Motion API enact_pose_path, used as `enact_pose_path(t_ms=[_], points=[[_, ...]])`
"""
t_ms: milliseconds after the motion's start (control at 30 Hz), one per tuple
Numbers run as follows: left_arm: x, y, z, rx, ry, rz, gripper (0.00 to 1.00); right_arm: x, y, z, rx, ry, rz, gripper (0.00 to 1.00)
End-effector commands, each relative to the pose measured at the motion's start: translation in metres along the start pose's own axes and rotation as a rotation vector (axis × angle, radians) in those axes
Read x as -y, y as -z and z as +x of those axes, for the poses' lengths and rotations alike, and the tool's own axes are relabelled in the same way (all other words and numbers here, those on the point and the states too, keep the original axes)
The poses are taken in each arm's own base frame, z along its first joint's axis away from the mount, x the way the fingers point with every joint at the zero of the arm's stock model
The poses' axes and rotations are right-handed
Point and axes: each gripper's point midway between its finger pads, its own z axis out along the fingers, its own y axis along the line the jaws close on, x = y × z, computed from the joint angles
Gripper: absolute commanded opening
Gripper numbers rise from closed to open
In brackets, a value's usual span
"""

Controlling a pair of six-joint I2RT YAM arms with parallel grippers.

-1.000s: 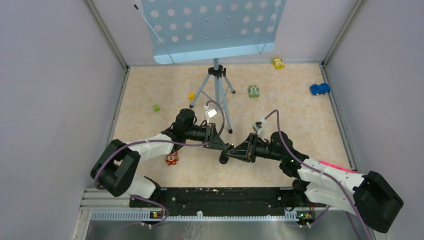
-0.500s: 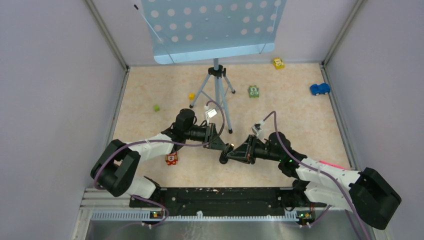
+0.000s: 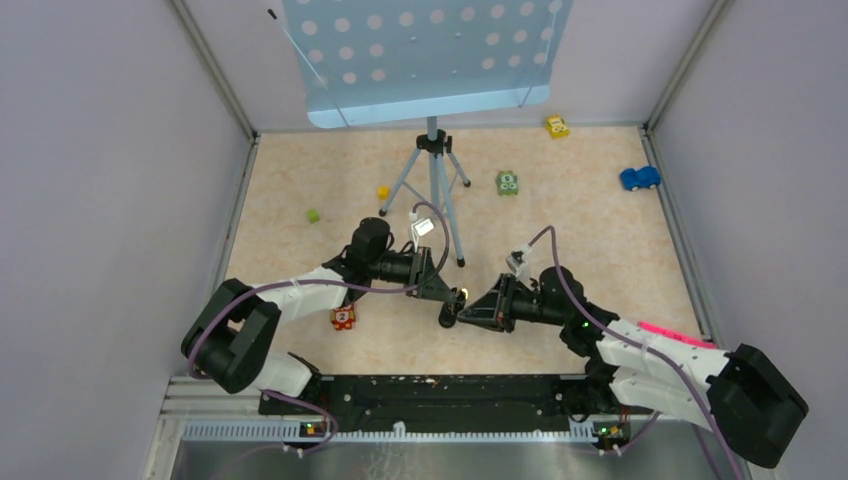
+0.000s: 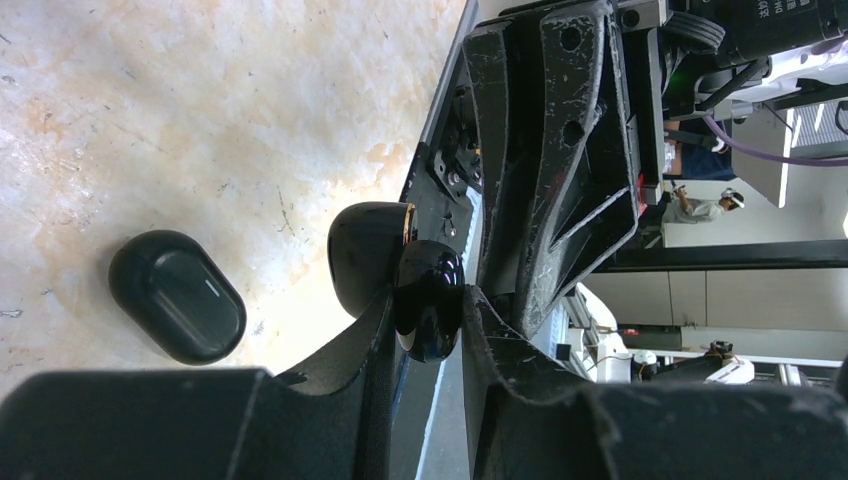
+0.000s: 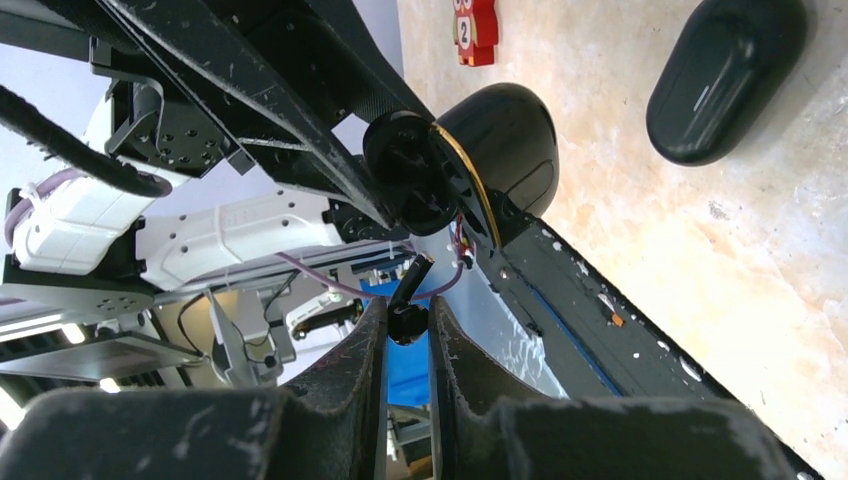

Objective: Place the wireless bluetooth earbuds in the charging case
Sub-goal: Insert the left earbud into the left side groove of the charging case.

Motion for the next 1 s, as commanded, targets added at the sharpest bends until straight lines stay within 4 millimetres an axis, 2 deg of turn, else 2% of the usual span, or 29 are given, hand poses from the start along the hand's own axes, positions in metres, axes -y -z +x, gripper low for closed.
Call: enact_pose_path(t_ms=[0,200,600,967], points=[[0.015,0.001,-0.01,0.008,-0.075,0.037,0.0,0.004,0.006,0.002,0.006,0.019,0.001,0.0],[0.015,0.001,-0.011,0.007,-0.078,0.035,0.0,0.008,0.005,0.002,0.011,0.007,-0.011,0.0],[0.014,0.0,-0.007,-0.007,-0.066,0.038,0.0,-0.009,0.0,-0.002,0.008,0.047,-0.06,0.0],[0.01,0.0,-0.003,-0.018,-0.057,0.031,0.0,-0.009,-0.003,-0.004,0.013,0.042,-0.08,0.0]])
